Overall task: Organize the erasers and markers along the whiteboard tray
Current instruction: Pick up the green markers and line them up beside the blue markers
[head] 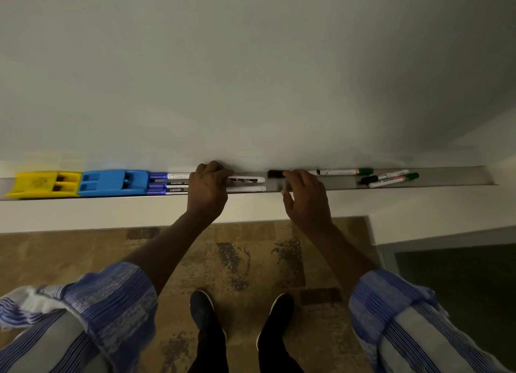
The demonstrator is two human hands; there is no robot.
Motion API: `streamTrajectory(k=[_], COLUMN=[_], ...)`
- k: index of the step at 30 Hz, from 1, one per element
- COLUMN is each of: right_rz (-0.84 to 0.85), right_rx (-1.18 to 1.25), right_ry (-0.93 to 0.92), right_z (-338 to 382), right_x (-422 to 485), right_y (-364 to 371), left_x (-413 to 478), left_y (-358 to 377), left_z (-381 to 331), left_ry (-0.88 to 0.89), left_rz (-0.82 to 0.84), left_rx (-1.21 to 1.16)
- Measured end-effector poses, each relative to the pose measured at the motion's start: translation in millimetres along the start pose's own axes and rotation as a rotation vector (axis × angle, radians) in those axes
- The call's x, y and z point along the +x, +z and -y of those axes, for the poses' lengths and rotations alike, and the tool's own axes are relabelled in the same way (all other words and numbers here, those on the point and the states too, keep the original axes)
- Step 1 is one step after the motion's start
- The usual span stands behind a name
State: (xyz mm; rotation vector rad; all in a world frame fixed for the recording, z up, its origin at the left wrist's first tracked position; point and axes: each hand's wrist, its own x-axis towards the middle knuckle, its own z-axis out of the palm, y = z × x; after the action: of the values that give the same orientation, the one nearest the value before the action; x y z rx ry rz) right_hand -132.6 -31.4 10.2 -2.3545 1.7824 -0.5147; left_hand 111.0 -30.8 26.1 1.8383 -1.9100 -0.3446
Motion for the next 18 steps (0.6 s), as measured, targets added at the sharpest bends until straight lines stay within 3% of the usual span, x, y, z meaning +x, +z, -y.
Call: streamTrajectory(k=[9, 18], right_rz=[0.130, 0.138], right_rx=[-0.077, -0.119], right_ry=[-0.054, -0.002], right_z=[-5, -30], right_x=[-8, -13], right_y=[16, 7], left_x=[-5, -7], left_y=[12, 20], left_z=[9, 4], left_ry=[-0.039, 0.017], left_rz=[0.041, 0.029], left_rx=[0.141, 0.170])
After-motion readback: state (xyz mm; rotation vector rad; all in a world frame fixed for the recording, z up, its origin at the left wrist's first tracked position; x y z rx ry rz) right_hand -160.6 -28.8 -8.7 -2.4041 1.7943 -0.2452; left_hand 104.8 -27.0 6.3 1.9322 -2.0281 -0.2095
